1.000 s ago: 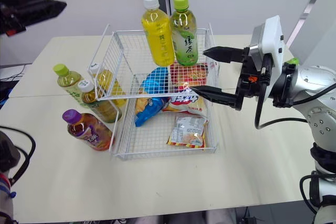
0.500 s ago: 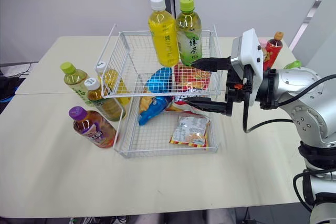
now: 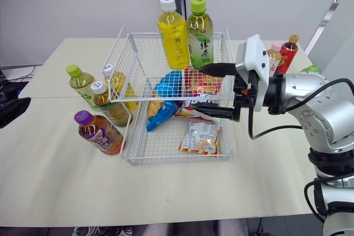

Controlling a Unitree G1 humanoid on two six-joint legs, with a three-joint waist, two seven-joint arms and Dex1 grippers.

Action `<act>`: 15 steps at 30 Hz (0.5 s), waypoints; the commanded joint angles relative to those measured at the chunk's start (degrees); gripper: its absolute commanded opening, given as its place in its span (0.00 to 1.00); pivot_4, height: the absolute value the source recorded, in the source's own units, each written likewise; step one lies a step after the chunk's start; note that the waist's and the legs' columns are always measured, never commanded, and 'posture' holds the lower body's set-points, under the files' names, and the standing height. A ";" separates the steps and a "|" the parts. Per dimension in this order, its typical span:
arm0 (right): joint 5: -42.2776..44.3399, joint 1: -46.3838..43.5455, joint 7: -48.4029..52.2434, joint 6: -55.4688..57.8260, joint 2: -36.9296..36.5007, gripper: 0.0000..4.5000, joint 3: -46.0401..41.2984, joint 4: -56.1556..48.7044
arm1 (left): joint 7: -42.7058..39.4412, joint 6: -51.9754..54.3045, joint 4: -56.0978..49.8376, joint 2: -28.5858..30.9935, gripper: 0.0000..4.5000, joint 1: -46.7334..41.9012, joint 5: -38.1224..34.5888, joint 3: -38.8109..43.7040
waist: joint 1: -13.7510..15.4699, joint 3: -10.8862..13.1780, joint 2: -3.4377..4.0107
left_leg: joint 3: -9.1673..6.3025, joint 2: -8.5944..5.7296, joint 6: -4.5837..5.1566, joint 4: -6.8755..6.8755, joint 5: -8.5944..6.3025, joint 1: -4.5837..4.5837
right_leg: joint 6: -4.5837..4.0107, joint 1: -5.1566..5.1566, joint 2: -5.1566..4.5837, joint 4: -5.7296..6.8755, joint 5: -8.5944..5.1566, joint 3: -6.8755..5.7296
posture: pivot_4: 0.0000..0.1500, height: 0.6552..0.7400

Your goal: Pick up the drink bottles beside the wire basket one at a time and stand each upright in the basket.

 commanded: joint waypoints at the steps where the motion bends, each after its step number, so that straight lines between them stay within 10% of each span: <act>1: -0.06 -1.54 -0.89 -0.54 0.88 1.00 -0.37 -2.18 | 2.62 -2.79 3.22 0.53 1.00 -5.70 -0.63 -4.16 | -0.09 -0.01 -0.01 | 0.01 0.01 0.00 0.00 0.00 0.00 | 0.01 0.00 0.02 0.00 0.03 0.02 | 1.00 1.00; 15: -0.91 -1.55 -4.37 0.86 2.86 1.00 0.30 -3.03 | 6.95 -18.57 32.06 -0.44 1.00 -29.90 9.44 -24.25 | -0.21 -0.01 -0.02 | 0.30 0.03 0.00 -0.08 0.00 -0.01 | 0.02 -0.05 0.33 -0.04 0.04 0.02 | 1.00 1.00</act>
